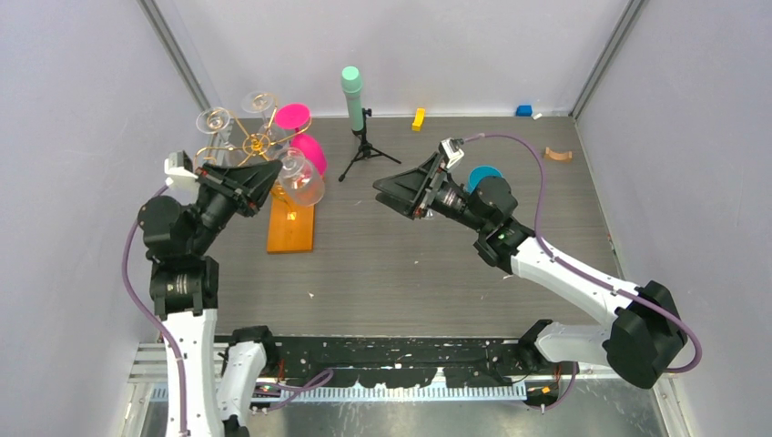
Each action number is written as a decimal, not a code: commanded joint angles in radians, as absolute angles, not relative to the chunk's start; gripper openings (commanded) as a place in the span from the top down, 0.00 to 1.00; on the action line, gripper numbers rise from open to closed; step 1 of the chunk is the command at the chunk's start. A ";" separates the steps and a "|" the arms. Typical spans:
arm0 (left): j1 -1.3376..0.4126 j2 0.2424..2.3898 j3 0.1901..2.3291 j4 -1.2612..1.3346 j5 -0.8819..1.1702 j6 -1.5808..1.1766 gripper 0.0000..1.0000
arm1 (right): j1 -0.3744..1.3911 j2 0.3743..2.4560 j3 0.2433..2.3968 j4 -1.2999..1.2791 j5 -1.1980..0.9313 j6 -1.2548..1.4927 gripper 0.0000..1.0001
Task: Take the wine glass off the wine glass rack
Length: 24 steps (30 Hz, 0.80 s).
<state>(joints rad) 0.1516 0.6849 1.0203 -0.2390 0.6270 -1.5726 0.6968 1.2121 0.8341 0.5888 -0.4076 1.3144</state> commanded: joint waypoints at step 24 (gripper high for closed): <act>-0.495 0.977 1.101 0.203 0.147 -1.638 1.00 | 0.713 0.864 0.743 0.285 0.022 1.248 0.14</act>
<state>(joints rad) -0.4690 0.9813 1.0641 -0.0162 0.1978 -1.5322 0.7078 0.9104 0.7624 0.3473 -0.0998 1.2583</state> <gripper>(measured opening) 0.094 0.859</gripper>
